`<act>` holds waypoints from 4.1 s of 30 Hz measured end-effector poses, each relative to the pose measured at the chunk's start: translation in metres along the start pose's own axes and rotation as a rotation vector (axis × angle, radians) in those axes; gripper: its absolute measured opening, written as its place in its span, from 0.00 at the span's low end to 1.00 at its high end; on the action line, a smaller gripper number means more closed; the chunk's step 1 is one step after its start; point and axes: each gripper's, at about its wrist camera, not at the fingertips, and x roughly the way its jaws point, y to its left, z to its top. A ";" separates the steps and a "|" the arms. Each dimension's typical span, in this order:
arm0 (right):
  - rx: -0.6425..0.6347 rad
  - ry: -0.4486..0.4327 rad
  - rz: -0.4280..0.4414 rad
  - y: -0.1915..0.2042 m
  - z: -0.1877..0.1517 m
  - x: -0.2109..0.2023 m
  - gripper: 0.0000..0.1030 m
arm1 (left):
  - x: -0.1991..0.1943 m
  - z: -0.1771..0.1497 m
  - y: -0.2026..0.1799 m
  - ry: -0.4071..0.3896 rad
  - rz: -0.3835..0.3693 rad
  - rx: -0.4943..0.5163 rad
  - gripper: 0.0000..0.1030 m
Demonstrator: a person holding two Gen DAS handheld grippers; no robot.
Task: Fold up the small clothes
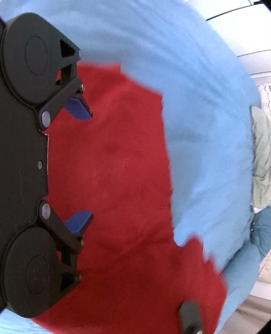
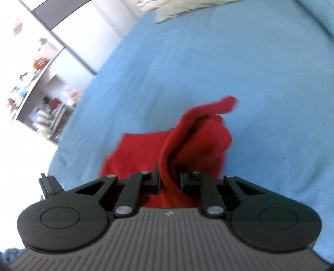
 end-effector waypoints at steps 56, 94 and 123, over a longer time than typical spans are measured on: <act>-0.605 0.014 0.002 0.209 -0.212 0.133 0.76 | -0.090 -0.062 0.167 -0.024 -0.012 -0.200 0.94; 0.113 0.029 -0.019 -0.004 -0.090 0.056 1.00 | -0.010 -0.015 0.142 0.119 -0.224 -0.296 0.91; 0.049 -0.049 -0.082 0.045 -0.093 0.061 0.34 | -0.055 -0.017 0.081 0.007 -0.262 -0.202 0.21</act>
